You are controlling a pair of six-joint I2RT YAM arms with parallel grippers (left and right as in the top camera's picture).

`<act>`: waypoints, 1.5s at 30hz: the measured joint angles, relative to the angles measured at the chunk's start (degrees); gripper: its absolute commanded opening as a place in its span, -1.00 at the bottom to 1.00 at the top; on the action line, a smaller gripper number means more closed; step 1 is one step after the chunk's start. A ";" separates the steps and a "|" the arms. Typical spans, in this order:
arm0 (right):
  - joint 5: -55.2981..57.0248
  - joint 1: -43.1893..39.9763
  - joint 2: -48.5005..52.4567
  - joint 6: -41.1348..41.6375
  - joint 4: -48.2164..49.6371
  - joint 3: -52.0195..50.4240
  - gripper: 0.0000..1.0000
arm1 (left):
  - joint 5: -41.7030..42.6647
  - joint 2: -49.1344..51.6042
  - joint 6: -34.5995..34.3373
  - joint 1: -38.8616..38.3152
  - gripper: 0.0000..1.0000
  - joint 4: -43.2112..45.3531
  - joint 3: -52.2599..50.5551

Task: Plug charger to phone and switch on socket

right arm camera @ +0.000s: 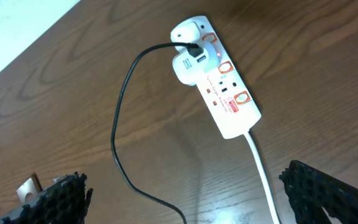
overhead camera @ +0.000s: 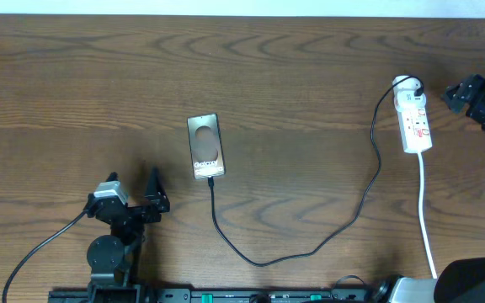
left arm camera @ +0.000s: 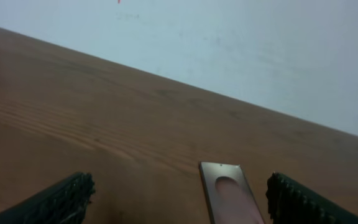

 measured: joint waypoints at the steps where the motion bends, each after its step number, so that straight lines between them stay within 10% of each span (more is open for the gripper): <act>1: 0.00 0.00 0.00 0.00 0.02 0.00 0.99 | 0.02 0.00 1.36 0.00 0.82 -0.07 0.04; 11: 0.00 0.00 0.00 0.00 0.02 0.00 0.99 | 0.02 0.00 11.19 0.00 0.83 -0.11 0.04; 45: 0.00 0.00 0.00 0.00 0.02 0.00 0.99 | 0.02 0.00 12.66 0.00 0.83 -0.11 0.04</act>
